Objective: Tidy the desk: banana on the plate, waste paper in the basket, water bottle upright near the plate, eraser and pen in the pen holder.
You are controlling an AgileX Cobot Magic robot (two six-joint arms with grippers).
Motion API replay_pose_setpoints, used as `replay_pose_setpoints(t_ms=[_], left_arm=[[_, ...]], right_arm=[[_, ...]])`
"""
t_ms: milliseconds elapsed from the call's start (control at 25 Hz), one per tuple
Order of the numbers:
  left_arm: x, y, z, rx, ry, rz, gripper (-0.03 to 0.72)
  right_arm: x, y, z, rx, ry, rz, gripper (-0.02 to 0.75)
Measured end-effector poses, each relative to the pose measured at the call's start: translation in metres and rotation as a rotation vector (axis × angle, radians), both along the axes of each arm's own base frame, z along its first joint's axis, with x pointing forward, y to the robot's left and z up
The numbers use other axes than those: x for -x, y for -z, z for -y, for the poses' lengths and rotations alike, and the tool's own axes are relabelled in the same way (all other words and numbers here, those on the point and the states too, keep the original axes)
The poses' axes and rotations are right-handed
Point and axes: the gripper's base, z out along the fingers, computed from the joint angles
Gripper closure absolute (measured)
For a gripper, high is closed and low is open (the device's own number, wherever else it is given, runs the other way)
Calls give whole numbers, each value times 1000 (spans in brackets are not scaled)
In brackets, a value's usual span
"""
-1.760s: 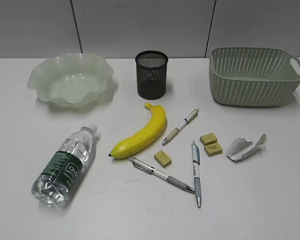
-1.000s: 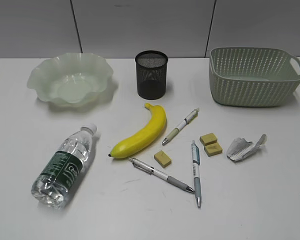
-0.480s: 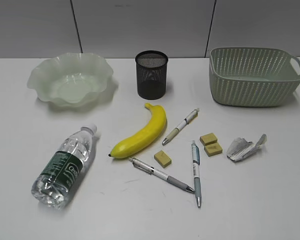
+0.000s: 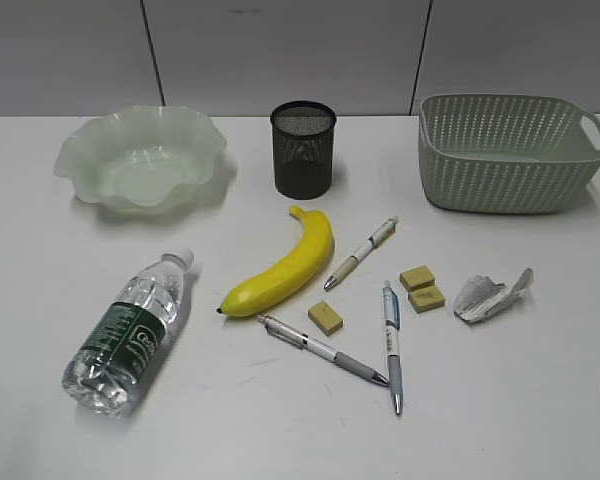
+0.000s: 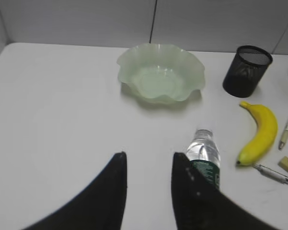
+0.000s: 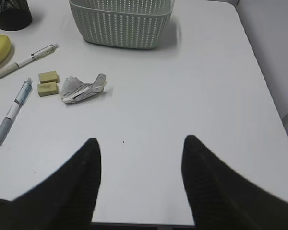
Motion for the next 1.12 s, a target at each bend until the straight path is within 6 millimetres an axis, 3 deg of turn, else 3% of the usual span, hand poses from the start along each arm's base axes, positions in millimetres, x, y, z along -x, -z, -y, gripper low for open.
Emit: replay_pose_setpoints(t_ms=[280, 440, 600, 920, 1120], left_arm=[[-82, 1, 27, 40, 215, -221, 435], [-139, 3, 52, -38, 393, -338, 346], [-180, 6, 86, -100, 528, -390, 276], [-245, 47, 185, -240, 748, -477, 258], [-283, 84, 228, -303, 825, -602, 135]], right_arm=[[0, 0, 0, 0, 0, 0, 303], [0, 0, 0, -5, -3, 0, 303], [0, 0, 0, 0, 0, 0, 303], [0, 0, 0, 0, 0, 0, 303], [0, 0, 0, 0, 0, 0, 303]])
